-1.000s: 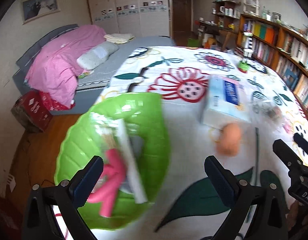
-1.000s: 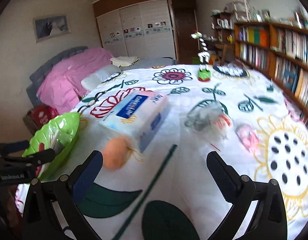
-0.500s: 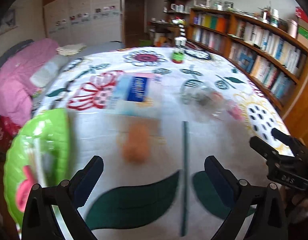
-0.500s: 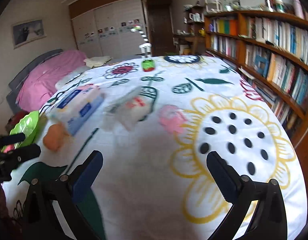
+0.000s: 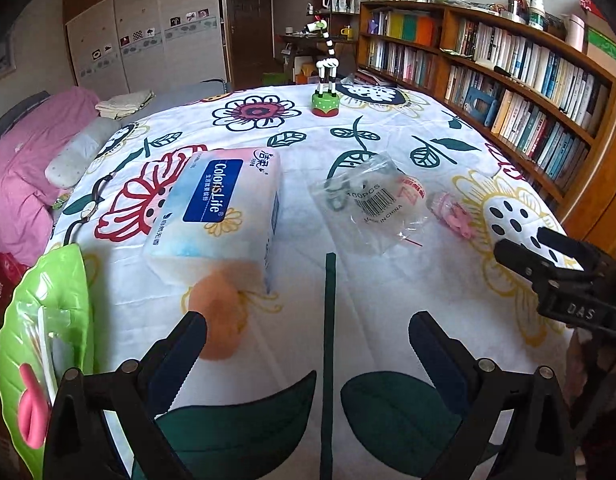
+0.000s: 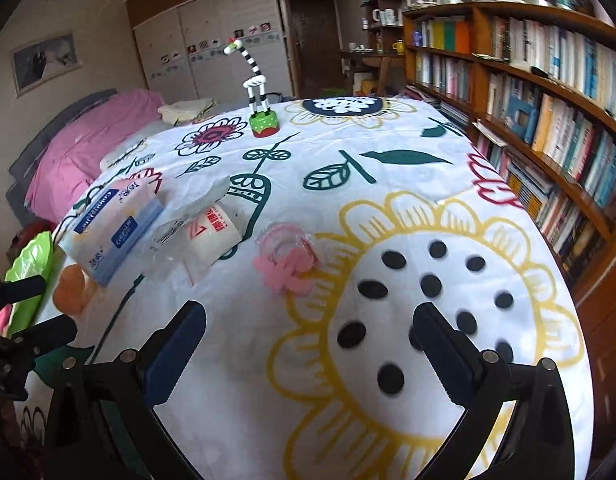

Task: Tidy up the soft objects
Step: 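Grasp the small clear bag with the pink item using the right tool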

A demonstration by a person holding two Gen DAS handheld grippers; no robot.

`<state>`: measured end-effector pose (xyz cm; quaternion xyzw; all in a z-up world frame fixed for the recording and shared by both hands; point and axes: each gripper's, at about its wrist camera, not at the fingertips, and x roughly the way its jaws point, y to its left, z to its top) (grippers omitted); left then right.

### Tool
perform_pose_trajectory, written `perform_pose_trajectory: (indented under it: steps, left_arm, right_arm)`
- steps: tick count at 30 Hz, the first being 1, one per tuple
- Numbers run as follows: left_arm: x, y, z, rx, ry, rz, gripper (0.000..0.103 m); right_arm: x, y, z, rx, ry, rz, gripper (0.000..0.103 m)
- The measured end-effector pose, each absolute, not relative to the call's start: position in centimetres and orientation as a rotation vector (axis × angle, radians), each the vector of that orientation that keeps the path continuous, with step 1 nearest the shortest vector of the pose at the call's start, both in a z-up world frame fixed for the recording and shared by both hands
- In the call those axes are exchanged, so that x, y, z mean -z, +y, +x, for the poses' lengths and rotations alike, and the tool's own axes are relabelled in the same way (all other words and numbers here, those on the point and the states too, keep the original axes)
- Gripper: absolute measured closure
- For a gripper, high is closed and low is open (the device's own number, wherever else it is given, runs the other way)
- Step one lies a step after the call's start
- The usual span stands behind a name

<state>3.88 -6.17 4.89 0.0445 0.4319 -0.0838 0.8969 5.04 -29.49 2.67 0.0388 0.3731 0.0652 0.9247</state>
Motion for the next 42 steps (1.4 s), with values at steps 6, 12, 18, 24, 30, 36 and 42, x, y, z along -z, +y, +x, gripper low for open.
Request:
perform_pose_trajectory:
  steps: [6,12,18,24,30,36,42]
  left_arm:
    - [-4.5,-6.2,4.9,0.158,0.917,0.083,0.0]
    - [-4.2,-6.2,5.6,0.169,0.922,0.077,0.0]
    - [-4.0,-6.3,6.1,0.168,0.928,0.08,0.0]
    - [-4.1,-6.4,6.4,0.174,0.929,0.08,0.0]
    - [-4.3,-7.0,6.4,0.197,0.923,0.082,0.0]
    - [-4.6,-8.1,6.3,0.217,0.89,0.107,0.0]
    - [-4.7,-9.6,6.9,0.245,0.875,0.127,0.0]
  right_arm:
    - [-2.1,-28.2,8.0,-0.172,0.796,0.029,0.0]
    - [-1.4,-26.5,10.8,-0.191,0.814,-0.048,0.007]
    - [-0.5,-25.8,13.7,-0.215,0.86,-0.057,0.039]
    - [-0.7,-26.6,13.4,-0.211,0.853,-0.016,0.079]
    - [-0.7,-29.0,11.2,-0.215,0.852,0.081,0.086]
    - [-1.6,-31.7,7.7,-0.249,0.819,0.205,0.087]
    - [-2.6,-32.9,5.2,-0.271,0.776,0.265,0.087]
